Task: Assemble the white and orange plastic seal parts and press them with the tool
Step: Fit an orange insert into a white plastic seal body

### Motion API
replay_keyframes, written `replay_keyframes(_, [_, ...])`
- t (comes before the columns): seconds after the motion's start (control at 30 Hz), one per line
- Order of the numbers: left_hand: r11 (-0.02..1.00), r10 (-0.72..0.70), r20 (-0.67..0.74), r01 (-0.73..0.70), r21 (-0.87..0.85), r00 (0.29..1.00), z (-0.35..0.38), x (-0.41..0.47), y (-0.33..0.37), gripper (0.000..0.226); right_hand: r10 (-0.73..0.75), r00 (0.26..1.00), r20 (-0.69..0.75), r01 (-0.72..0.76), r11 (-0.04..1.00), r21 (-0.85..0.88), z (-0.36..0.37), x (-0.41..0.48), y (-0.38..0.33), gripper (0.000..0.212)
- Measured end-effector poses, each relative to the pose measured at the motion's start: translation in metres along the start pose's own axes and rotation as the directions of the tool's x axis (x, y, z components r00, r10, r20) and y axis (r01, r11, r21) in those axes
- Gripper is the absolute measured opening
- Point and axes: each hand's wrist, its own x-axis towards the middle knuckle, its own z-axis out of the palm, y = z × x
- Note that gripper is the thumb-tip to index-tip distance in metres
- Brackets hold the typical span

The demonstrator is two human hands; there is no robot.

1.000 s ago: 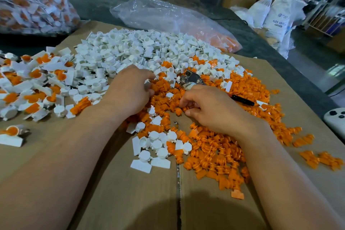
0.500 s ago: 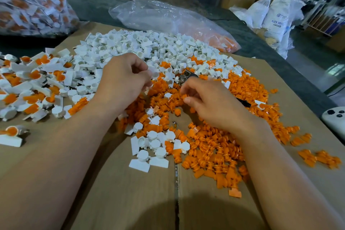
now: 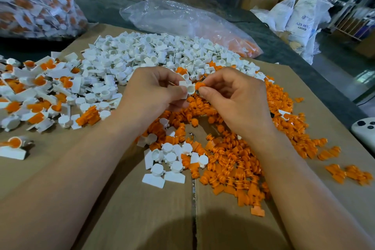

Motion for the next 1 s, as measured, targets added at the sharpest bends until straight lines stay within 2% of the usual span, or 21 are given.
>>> replay_keyframes(0.13, [1.0, 0.027, -0.022, -0.027, -0.008, 0.999, 0.001, -0.001, 0.001, 0.016, 0.001, 1.0, -0.009, -0.001, 0.999, 0.033, 0.002, -0.001, -0.002, 0.026])
replay_keyframes(0.33, [0.996, 0.088, -0.006, -0.088, 0.025, 0.996, 0.005, -0.003, 0.001, 0.019, 0.004, 1.0, -0.014, -0.003, 0.999, 0.038, 0.005, -0.001, 0.0, 0.028])
replay_keyframes(0.63, [0.992, 0.129, 0.0, -0.129, 0.014, 0.992, 0.009, -0.008, 0.002, 0.021, -0.025, 0.998, -0.052, 0.015, 0.983, -0.181, 0.005, -0.002, 0.001, 0.018])
replay_keyframes(0.83, [0.984, 0.164, -0.019, -0.162, 0.077, 0.986, 0.01, -0.009, 0.001, 0.02, -0.098, 0.995, -0.014, 0.09, 0.954, -0.285, 0.007, -0.003, -0.002, 0.017])
replay_keyframes(1.0, [0.985, 0.156, -0.068, -0.15, 0.085, 0.985, 0.007, -0.005, -0.003, 0.024, -0.067, 0.992, 0.105, 0.09, 0.968, -0.233, 0.006, -0.001, 0.002, 0.014])
